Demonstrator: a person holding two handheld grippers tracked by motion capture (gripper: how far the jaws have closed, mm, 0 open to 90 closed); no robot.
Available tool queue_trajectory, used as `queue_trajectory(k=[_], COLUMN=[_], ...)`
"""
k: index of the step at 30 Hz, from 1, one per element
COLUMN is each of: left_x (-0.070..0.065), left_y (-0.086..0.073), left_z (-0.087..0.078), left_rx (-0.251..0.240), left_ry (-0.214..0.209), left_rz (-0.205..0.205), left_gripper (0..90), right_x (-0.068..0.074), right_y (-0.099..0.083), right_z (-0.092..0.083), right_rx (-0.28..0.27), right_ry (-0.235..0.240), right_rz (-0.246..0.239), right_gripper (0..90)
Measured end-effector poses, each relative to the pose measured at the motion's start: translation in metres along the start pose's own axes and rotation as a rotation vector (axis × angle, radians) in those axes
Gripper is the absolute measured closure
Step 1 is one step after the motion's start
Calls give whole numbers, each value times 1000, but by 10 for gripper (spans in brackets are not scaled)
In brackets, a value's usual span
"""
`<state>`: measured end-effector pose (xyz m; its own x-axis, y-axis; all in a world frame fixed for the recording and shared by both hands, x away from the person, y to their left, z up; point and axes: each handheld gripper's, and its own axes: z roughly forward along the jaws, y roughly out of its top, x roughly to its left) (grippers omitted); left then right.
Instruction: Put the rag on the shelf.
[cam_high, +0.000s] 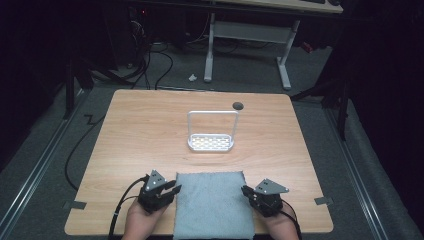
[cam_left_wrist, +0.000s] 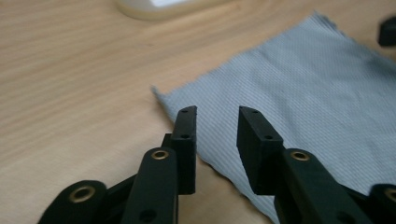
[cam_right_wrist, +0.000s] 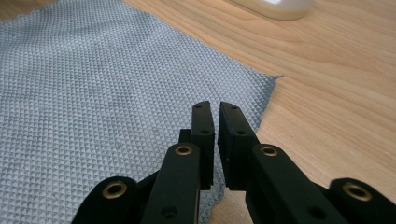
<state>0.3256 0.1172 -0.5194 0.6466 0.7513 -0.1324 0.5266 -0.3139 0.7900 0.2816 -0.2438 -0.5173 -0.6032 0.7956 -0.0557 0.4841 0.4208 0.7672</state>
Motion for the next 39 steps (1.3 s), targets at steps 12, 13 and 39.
queue_trajectory(k=[12,13,39], left_x=[14,14,11], left_y=[15,14,9], left_z=[38,38,36], left_rx=[42,45,43], left_ry=[79,83,21], left_rz=[-55,-49,-53], left_gripper=[610,613,880], right_x=[-10,-10,-41], right_y=[-4,-4,24], right_z=[-3,-3,45], right_rx=[-13,-13,66], right_ry=[2,0,-51], right_rz=[15,15,183], right_gripper=[825,825,667])
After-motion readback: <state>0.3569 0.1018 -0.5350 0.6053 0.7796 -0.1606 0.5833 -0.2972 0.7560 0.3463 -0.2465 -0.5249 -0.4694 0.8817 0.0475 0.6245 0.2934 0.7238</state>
